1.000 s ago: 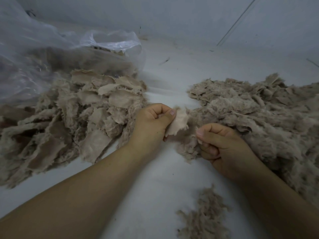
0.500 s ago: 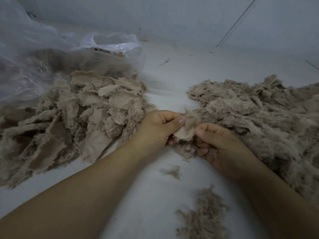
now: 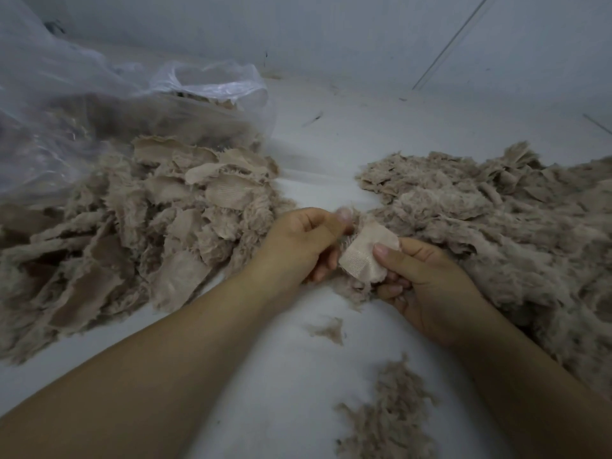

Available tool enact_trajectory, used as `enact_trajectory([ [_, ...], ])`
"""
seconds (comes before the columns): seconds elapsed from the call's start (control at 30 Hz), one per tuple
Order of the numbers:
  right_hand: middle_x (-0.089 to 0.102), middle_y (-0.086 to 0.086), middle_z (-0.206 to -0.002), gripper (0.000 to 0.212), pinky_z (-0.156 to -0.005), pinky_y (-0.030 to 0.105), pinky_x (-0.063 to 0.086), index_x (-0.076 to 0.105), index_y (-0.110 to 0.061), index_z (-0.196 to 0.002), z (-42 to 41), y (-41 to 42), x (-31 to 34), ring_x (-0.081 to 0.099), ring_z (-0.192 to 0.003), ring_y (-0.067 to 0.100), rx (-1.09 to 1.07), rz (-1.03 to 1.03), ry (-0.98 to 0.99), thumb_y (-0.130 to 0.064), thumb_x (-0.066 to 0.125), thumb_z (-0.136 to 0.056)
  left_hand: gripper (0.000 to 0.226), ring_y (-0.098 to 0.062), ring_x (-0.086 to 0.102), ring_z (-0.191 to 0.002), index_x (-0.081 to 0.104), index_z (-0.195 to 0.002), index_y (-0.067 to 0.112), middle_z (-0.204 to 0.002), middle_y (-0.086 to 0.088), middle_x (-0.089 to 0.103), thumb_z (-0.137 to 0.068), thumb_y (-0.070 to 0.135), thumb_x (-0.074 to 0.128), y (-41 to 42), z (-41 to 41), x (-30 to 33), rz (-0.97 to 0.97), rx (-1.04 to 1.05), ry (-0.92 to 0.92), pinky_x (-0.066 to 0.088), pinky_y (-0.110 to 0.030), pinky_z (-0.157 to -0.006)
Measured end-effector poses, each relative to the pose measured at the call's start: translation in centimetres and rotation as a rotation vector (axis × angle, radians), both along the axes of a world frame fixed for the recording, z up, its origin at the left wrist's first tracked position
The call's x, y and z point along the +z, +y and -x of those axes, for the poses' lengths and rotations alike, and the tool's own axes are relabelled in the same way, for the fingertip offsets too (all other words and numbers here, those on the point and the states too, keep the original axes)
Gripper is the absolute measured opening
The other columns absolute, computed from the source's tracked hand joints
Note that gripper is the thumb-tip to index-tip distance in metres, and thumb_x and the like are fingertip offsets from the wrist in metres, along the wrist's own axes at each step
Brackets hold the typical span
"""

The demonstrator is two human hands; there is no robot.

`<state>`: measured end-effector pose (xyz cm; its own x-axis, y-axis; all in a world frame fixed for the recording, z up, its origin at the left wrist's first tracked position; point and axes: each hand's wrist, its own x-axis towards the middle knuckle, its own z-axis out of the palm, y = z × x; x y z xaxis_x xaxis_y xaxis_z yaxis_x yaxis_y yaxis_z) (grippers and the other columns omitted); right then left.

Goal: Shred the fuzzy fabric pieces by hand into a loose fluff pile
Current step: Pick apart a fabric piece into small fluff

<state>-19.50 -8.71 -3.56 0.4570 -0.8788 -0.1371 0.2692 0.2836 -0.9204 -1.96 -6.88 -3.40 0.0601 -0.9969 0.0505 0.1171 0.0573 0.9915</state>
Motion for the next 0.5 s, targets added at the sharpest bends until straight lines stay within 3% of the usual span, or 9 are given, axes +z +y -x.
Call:
enact_trajectory([
  [0.13,0.049,-0.001,-0.053,0.012,-0.039,0.013,0.036,0.076,-0.011,-0.07,-0.1,0.1,0.1,0.041,-0.042,0.002,-0.022,-0.015,0.009,-0.017,0.067,-0.074,0.013,-0.007,0.034,-0.031,0.067,-0.075,0.006,-0.041,-0.002,0.05,-0.087,0.01,0.069,0.5,0.8,0.1,-0.036,-0.071,-0.102,0.027,-0.012,-0.035],
  [0.2,0.048,0.001,-0.054,0.013,-0.039,0.014,0.036,0.072,-0.011,-0.063,0.0,0.1,0.1,0.039,-0.042,0.004,-0.039,-0.02,0.028,-0.018,0.067,-0.073,0.02,-0.004,0.037,-0.031,0.063,-0.07,0.006,-0.04,0.003,0.049,-0.089,0.0,0.064,0.4,0.8,0.4,0.021,0.087,-0.022,0.029,-0.011,-0.036],
  [0.27,0.049,0.001,-0.055,0.017,-0.041,0.015,0.038,0.071,-0.009,-0.065,0.1,0.0,0.1,0.039,-0.043,0.005,-0.057,-0.025,0.041,-0.022,0.066,-0.074,0.023,-0.005,0.043,-0.037,0.061,-0.069,0.01,-0.044,0.006,0.051,-0.088,-0.005,0.062,0.1,0.0,0.6,0.114,0.353,-0.072,0.036,-0.015,-0.041],
  [0.37,0.052,0.003,-0.058,0.031,-0.044,0.018,0.042,0.072,-0.007,-0.07,0.0,0.0,0.2,0.042,-0.046,0.008,-0.06,-0.055,0.028,-0.034,0.06,-0.08,0.017,-0.024,0.048,-0.047,0.056,-0.08,0.014,-0.052,0.0,0.047,-0.084,-0.003,0.055,0.0,-1.7,0.7,0.259,0.601,-0.422,0.048,-0.036,-0.049],
  [0.5,0.062,0.007,-0.063,0.048,-0.05,0.024,0.051,0.071,-0.003,-0.08,0.0,-0.1,0.6,0.054,-0.049,0.012,0.011,-0.117,-0.017,-0.046,0.05,-0.081,0.018,-0.029,0.055,-0.062,0.061,-0.079,0.011,-0.065,0.001,0.055,-0.072,-0.006,0.059,0.4,-2.2,1.2,0.294,0.673,-1.215,0.038,-0.033,-0.051],
])
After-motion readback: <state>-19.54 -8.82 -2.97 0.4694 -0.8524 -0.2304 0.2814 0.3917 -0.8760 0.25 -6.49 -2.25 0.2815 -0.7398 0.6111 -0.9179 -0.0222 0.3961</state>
